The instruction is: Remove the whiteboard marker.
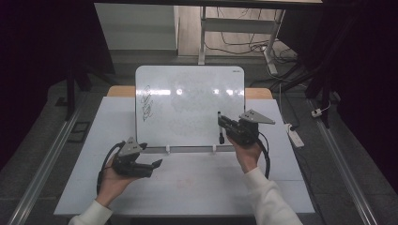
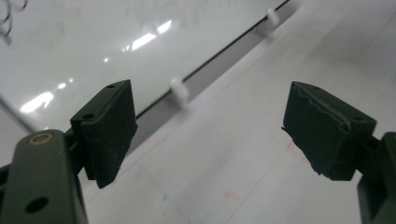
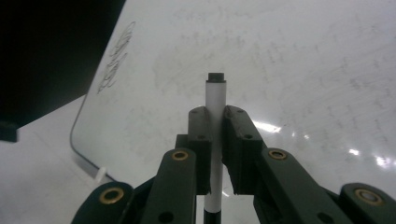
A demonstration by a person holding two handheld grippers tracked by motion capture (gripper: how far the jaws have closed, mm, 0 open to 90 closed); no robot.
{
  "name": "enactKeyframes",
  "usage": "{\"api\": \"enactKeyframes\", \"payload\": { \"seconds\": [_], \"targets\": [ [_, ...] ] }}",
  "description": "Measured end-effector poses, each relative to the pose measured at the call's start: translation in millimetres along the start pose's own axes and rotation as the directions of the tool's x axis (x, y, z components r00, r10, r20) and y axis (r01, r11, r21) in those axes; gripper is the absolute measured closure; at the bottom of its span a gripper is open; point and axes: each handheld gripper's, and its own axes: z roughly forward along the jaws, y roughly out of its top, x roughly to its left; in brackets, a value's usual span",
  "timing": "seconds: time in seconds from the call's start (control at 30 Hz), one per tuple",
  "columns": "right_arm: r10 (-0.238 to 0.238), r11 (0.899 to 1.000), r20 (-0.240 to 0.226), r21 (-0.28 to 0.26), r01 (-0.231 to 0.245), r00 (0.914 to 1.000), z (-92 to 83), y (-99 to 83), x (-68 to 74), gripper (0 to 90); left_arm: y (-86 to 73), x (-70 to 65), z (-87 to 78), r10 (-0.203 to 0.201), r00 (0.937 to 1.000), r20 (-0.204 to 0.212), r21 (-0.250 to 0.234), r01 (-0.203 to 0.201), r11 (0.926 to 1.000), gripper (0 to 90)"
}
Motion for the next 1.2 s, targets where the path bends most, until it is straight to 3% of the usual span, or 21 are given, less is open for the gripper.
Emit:
{"api": "enactKeyframes", "payload": {
  "seconds": [0.23, 0.7, 0.87, 0.9, 1.1, 1.2],
  "targets": [
    [-0.039, 0.999, -0.055, -0.006, 0.039, 0.9977, -8.2, -1.2, 13.4, 80.9, 27.9, -4.8, 18.2, -0.007, 0.997, 0.077, -0.023, 0.009, 0.9997, 19.1],
    [-0.108, 0.994, -0.126, -0.015, 0.107, 0.9862, -5.2, -1.1, 40.6, 80.8, 47.2, -11.1, 34.0, -0.003, 0.989, 0.148, -0.027, 0.007, 0.9996, 22.2],
    [-0.16, 0.987, -0.153, -0.019, 0.159, 0.9751, -1.3, -2.6, 52.2, 80.8, 57.7, -16.5, 47.2, 0.001, 0.9823, 0.187, -0.026, 0.004, 0.9996, 23.9],
    [-0.166, 0.986, -0.156, -0.02, 0.164, 0.9737, -0.9, -3.1, 53.7, 80.8, 60.6, -18.7, 52.3, 0.0, 0.9781, 0.208, -0.023, 0.005, 0.9997, 24.5],
    [-0.175, 0.985, -0.178, -0.021, 0.174, 0.9684, 2.1, -6.5, 57.9, 80.8, 65.9, -22.8, 63.7, 0.001, 0.9674, 0.253, -0.016, 0.003, 0.9999, 28.2],
    [-0.178, 0.984, -0.182, -0.024, 0.177, 0.967, 2.4, -6.9, 59.6, 80.8, 67.3, -23.8, 66.0, 0.001, 0.9651, 0.262, -0.016, 0.003, 0.9999, 29.9]
  ]
}}
